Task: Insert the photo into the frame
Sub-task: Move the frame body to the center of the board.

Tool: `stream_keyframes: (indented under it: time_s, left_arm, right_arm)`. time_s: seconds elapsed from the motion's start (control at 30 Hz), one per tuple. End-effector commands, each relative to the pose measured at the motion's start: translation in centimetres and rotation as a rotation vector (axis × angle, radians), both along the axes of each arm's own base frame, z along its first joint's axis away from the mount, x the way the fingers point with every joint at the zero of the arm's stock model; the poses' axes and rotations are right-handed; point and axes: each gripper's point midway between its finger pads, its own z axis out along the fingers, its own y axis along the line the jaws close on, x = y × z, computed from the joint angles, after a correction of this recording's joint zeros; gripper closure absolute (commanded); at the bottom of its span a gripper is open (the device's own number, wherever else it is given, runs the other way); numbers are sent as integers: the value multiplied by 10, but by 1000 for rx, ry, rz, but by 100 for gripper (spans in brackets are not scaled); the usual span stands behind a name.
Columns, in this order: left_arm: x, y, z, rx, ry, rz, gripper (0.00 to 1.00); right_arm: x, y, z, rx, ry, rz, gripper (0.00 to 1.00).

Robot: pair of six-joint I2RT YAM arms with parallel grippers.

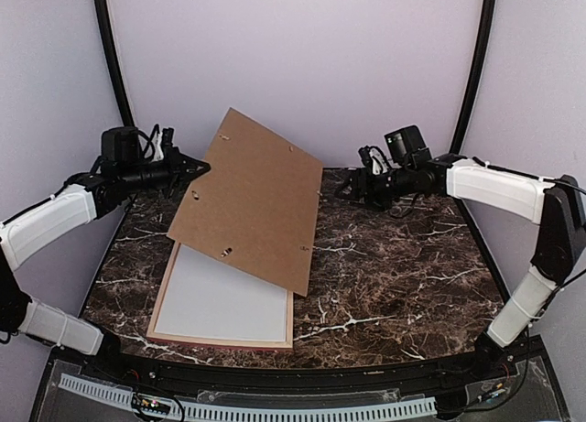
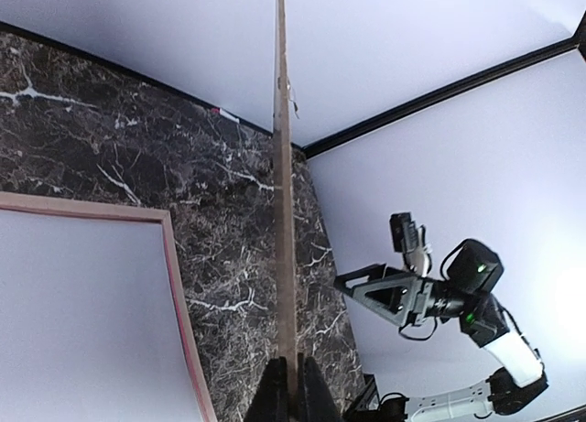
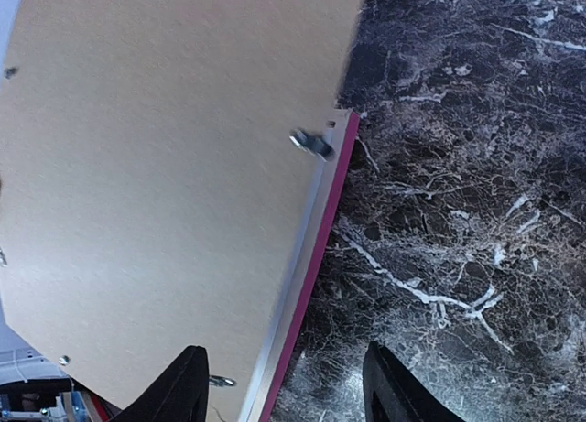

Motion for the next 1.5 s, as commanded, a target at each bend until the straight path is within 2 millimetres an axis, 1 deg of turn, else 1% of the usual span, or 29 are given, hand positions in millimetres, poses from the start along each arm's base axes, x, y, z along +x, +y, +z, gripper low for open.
stream_keyframes:
  time_s: [0.0,0.03,0.07,0.1,0.13,0.17,0.2,0.23,0.27,0.3,0.33,0.37,0.43,0.53,0.7,0.87,0.93,1.13,1.3,1.43,1.47]
  left_arm:
    - [-5,34,53,-76,-126,43,100]
    - [-6,40,61,-62,-155,54,100]
    - [-4,53,58,-43,-136,85,100]
    - [-2,66,67,-16,-169,117,100]
    - [-2,72,64,1,-148,132,100]
    - [-1,84,73,25,-178,162,100]
    - [-2,89,76,38,-175,174,100]
    - [0,99,79,56,-187,197,100]
    - [-1,101,82,64,-187,201,100]
    - [1,114,84,78,-194,234,100]
    - [1,119,86,85,-195,248,100]
    - [2,126,87,96,-201,264,100]
    - [3,133,88,109,-204,278,100]
    - [4,136,89,116,-207,280,100]
    - [5,139,92,125,-224,282,100]
    - [6,136,90,122,-225,262,100]
    - [6,134,90,113,-224,248,100]
    - [5,130,92,95,-242,225,100]
    - [2,126,90,75,-251,208,100]
    - [-3,121,84,14,-220,192,100]
    - [-4,120,78,0,-209,187,100]
  right_arm:
    - [-5,7,-35,-136,-11,-29,41]
    - [-7,12,-41,-152,-10,-28,41]
    - [-10,19,-46,-168,-9,-22,40]
    - [-13,26,-52,-180,-8,-14,39]
    - [-17,34,-59,-192,-1,-3,39]
    - [-19,41,-66,-201,5,5,38]
    - [-23,49,-73,-210,12,13,38]
    - [-26,57,-81,-221,21,21,38]
    - [-29,64,-88,-233,27,29,37]
    - [-33,72,-100,-254,40,42,37]
    - [-35,80,-106,-264,45,49,37]
    - [-35,87,-109,-272,41,52,37]
    - [-36,99,-117,-288,42,62,38]
    - [-39,114,-127,-299,51,77,39]
    - [-44,127,-146,-316,83,89,42]
    - [-44,131,-157,-330,96,85,46]
    - [-44,130,-163,-342,100,84,48]
    - [-44,125,-169,-374,102,80,58]
    - [-40,113,-172,-410,105,46,67]
    - [-36,94,-169,-404,118,-7,76]
    - [-36,88,-169,-402,124,-19,77]
